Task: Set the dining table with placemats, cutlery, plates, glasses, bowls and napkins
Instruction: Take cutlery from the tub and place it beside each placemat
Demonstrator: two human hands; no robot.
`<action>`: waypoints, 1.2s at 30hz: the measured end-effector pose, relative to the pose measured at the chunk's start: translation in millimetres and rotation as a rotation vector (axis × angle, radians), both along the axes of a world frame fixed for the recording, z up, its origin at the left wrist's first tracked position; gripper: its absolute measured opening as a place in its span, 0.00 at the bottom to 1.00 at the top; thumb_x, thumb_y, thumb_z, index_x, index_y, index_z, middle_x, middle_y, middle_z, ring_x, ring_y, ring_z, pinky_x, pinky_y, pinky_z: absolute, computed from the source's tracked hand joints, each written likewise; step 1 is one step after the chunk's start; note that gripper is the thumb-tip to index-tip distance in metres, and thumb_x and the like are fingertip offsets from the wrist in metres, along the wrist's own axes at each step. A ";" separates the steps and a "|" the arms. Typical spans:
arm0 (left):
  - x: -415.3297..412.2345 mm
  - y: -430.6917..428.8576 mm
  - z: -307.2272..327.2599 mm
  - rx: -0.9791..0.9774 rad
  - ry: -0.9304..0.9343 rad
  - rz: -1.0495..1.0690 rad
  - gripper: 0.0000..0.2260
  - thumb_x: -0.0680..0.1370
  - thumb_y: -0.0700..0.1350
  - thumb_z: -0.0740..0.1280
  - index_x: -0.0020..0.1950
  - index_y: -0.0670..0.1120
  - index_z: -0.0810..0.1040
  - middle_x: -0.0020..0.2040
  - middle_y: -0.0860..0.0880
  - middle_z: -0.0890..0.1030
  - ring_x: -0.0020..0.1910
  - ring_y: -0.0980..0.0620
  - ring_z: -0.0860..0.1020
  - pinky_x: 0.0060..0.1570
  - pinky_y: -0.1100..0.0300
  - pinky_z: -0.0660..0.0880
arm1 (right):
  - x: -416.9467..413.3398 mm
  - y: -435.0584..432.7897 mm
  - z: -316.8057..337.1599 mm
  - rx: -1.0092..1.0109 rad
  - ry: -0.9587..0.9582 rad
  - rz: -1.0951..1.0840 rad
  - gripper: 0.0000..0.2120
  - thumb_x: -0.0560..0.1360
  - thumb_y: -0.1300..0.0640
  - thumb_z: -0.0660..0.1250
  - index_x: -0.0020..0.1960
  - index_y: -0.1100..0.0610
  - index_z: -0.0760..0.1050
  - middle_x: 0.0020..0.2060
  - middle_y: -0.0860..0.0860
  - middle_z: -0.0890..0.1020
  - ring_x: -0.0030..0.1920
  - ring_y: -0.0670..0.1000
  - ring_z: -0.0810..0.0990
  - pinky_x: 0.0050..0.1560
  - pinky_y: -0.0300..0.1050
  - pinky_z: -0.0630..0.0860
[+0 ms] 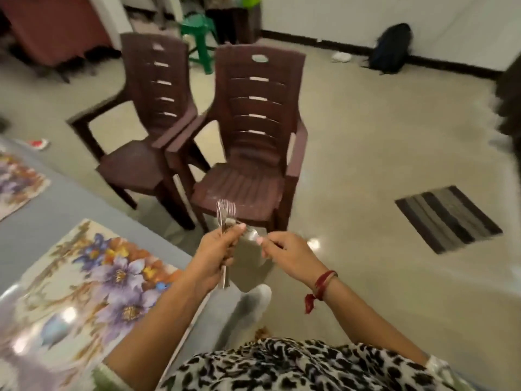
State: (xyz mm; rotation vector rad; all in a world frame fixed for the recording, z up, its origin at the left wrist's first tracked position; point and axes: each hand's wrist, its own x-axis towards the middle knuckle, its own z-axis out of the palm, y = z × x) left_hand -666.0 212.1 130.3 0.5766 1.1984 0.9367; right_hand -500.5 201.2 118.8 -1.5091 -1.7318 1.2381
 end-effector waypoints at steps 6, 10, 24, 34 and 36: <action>-66.2 28.2 3.6 0.050 0.172 0.338 0.09 0.77 0.40 0.67 0.37 0.46 0.73 0.26 0.53 0.63 0.19 0.61 0.58 0.18 0.69 0.53 | -70.7 79.1 6.6 -0.040 -0.002 0.291 0.14 0.78 0.48 0.63 0.38 0.53 0.80 0.26 0.44 0.74 0.29 0.41 0.72 0.37 0.42 0.71; -103.7 12.6 -0.1 0.018 0.231 0.616 0.09 0.78 0.41 0.67 0.39 0.47 0.72 0.29 0.51 0.63 0.19 0.61 0.58 0.18 0.68 0.54 | -115.4 107.6 5.4 -0.060 0.023 0.547 0.12 0.77 0.51 0.66 0.39 0.58 0.79 0.28 0.45 0.75 0.28 0.39 0.71 0.35 0.37 0.70; -108.7 -44.9 1.1 -0.134 0.171 1.439 0.10 0.78 0.37 0.65 0.38 0.46 0.70 0.22 0.55 0.63 0.17 0.60 0.58 0.16 0.69 0.54 | -213.5 142.0 -3.8 -0.010 -0.044 1.273 0.04 0.75 0.55 0.70 0.42 0.49 0.76 0.37 0.47 0.80 0.35 0.44 0.77 0.43 0.44 0.77; -71.6 -109.1 -34.4 -0.411 0.238 1.731 0.06 0.77 0.38 0.67 0.42 0.44 0.72 0.31 0.49 0.66 0.19 0.59 0.58 0.18 0.67 0.54 | -221.5 85.3 -43.6 0.317 -0.094 1.612 0.11 0.74 0.53 0.67 0.41 0.59 0.82 0.33 0.54 0.82 0.36 0.51 0.76 0.40 0.51 0.74; -69.9 -123.3 -41.5 -0.456 0.231 1.765 0.07 0.77 0.38 0.68 0.42 0.43 0.72 0.30 0.49 0.66 0.18 0.59 0.59 0.18 0.68 0.54 | -224.5 68.0 -53.1 0.338 -0.120 1.676 0.10 0.73 0.53 0.66 0.40 0.59 0.81 0.31 0.52 0.81 0.33 0.50 0.76 0.36 0.49 0.74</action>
